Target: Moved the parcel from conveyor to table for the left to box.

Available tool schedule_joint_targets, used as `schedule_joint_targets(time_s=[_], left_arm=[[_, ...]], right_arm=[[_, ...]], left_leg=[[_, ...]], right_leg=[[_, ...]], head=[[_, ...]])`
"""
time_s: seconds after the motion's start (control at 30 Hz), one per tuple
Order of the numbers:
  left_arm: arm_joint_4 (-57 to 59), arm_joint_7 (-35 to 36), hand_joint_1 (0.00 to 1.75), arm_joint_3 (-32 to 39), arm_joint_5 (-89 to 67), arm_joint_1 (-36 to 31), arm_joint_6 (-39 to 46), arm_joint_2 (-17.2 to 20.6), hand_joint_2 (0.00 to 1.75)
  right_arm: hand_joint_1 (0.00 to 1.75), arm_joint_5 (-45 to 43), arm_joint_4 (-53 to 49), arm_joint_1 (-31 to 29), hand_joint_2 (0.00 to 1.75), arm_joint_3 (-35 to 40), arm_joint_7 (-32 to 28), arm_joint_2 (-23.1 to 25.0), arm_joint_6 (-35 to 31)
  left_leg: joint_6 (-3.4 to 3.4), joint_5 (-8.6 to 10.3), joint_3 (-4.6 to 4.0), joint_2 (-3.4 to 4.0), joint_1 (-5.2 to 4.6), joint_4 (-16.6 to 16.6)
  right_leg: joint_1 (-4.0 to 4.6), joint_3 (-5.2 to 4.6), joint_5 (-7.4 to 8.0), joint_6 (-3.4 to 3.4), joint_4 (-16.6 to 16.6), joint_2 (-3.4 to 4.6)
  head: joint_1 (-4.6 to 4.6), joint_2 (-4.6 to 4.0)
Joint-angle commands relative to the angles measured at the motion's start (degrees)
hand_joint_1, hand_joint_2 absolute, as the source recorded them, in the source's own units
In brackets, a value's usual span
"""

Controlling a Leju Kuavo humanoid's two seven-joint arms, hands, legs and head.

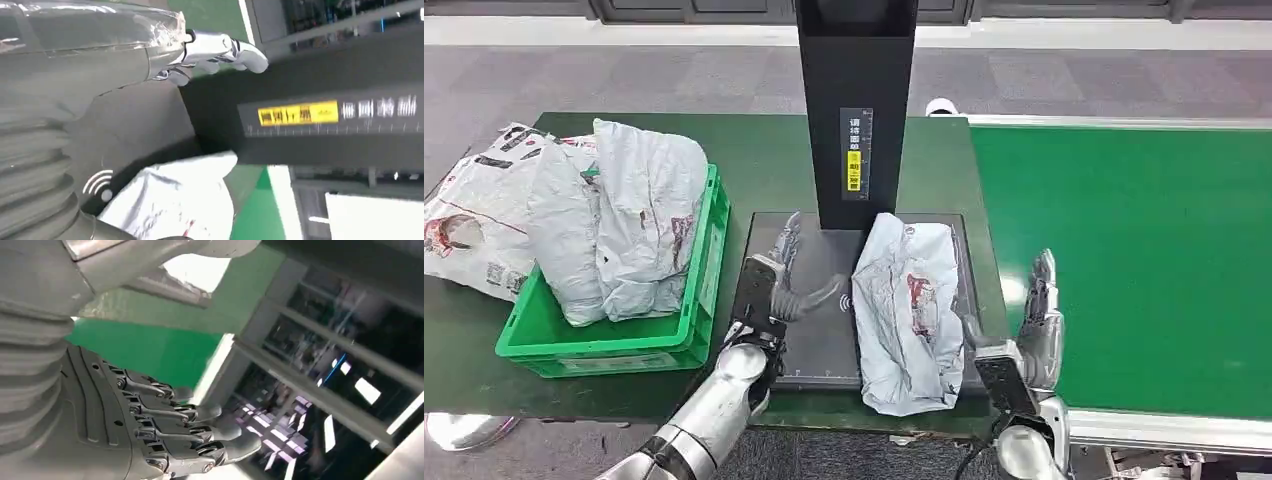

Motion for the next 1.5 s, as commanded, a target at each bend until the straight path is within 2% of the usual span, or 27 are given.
schedule_joint_targets(time_s=[0.03,0.1,0.27,0.33,0.53,0.67,0.7,0.73,1.07,1.17,1.2,1.33,1.43,1.5], left_arm=[[8.77,1.31,0.0,-9.48,-5.38,-3.79,1.56,1.14,1.75],[9.81,2.54,0.0,-11.92,-8.49,-4.41,1.74,1.49,1.75],[20.38,13.76,0.0,-26.24,-29.85,-8.32,3.44,1.42,1.75],[22.62,15.18,0.0,-28.49,-33.82,-8.68,3.38,0.99,1.75],[23.11,15.57,0.0,-29.04,-34.87,-8.98,3.23,0.93,1.75],[27.1,20.67,0.0,-32.85,-42.36,-10.64,-2.26,-0.36,1.75],[27.58,22.47,0.42,-33.68,-44.18,-11.08,-2.58,-0.58,1.75],[27.74,22.79,1.75,-33.39,-44.52,-11.34,-2.74,-0.65,1.75],[24.53,23.41,1.75,-24.32,-46.74,-10.9,2.89,-0.03,1.75],[21.43,21.65,1.75,-17.17,-42.83,-11.07,6.97,0.41,1.75],[19.76,20.47,1.75,-14.28,-41.39,-11.54,8.17,0.86,1.75],[18.62,20.5,1.75,-13.58,-41.37,-12.15,6.55,1.45,1.75],[12.8,17.66,1.75,-7.58,-37.48,-11.62,14.78,1.93,1.75],[3.51,17.9,1.75,-4.15,-36.05,-11.99,17.64,4.79,1.75]], right_arm=[[0.0,-4.85,0.32,-0.45,1.75,-7.25,-1.37,1.26,0.47],[0.0,-5.45,0.35,-0.68,1.75,-7.49,-1.77,1.25,0.26],[0.0,-5.85,2.12,-2.75,1.75,-8.45,-0.98,0.68,1.14],[0.0,-5.86,2.05,-2.58,1.75,-9.01,-1.17,0.85,1.22],[0.0,-5.79,2.0,-2.48,1.75,-9.03,-1.34,1.04,1.17],[0.0,-4.94,4.1,-4.44,1.75,-9.93,-1.55,2.02,1.27],[0.0,-4.51,4.36,-4.62,1.75,-10.23,-1.55,2.22,0.98],[0.0,-4.47,4.08,-4.38,1.75,-10.48,-1.55,2.31,1.14],[0.0,-1.73,2.33,-3.26,1.75,-12.56,-0.11,3.66,2.49],[0.0,-1.45,1.29,-2.75,1.75,-12.95,0.54,3.69,2.7],[0.0,-1.48,0.75,-2.14,1.75,-13.07,0.69,3.65,2.74],[0.0,-1.5,0.56,-1.75,1.75,-13.11,0.66,3.64,2.74],[0.0,-1.78,-0.11,-0.97,1.75,-13.22,0.54,3.81,2.42],[0.0,-2.17,-0.03,-0.94,1.75,-13.03,0.28,3.79,2.33]], left_leg=[[0.0,-0.03,0.11,-0.06,0.02,-0.06],[-0.01,-0.04,0.14,-0.03,0.03,-0.07],[0.0,0.0,0.08,-0.07,0.02,-0.05],[0.0,-0.02,0.11,-0.01,0.01,-0.06],[-0.01,-0.03,0.06,0.03,0.04,-0.03],[-0.03,-0.02,0.25,0.06,0.06,-0.18],[-0.01,-0.03,0.16,0.07,0.02,-0.09],[-0.01,-0.02,0.19,0.11,0.06,-0.1],[0.06,-0.07,0.36,0.15,0.01,-0.08],[0.03,-0.08,0.13,0.15,0.03,-0.14],[0.05,-0.06,0.39,0.05,-0.01,-0.1],[-0.03,-0.02,0.5,0.07,0.0,-0.02],[-0.02,-0.01,0.49,0.05,0.03,-0.05],[-0.03,-0.01,0.36,0.01,0.07,0.02]], right_leg=[[0.03,0.15,-0.04,-0.03,-0.08,-0.06],[0.04,0.16,-0.04,-0.05,-0.1,-0.03],[0.03,0.13,-0.02,-0.03,-0.07,-0.08],[0.02,0.13,-0.02,-0.02,-0.07,-0.02],[0.05,0.08,-0.01,-0.04,-0.06,0.04],[0.07,0.28,0.02,-0.07,-0.22,0.05],[0.02,0.17,0.0,-0.04,-0.09,0.05],[0.07,0.22,0.04,-0.05,-0.15,0.08],[0.02,0.58,-0.01,0.03,-0.11,0.06],[0.04,0.57,0.02,-0.01,-0.15,0.04],[0.0,0.53,-0.02,0.03,-0.09,-0.07],[0.05,0.51,-0.01,-0.05,-0.01,-0.04],[0.08,0.51,0.0,-0.05,-0.07,-0.04],[0.1,0.41,-0.01,-0.06,-0.02,-0.07]], head=[[0.02,0.0],[0.02,0.0],[0.02,0.0],[0.02,0.0],[0.02,0.0],[0.0,0.0],[0.0,0.0],[0.0,0.0],[0.0,0.0],[0.0,0.0],[0.02,0.0],[0.0,0.0],[0.02,0.0],[0.02,0.0]])
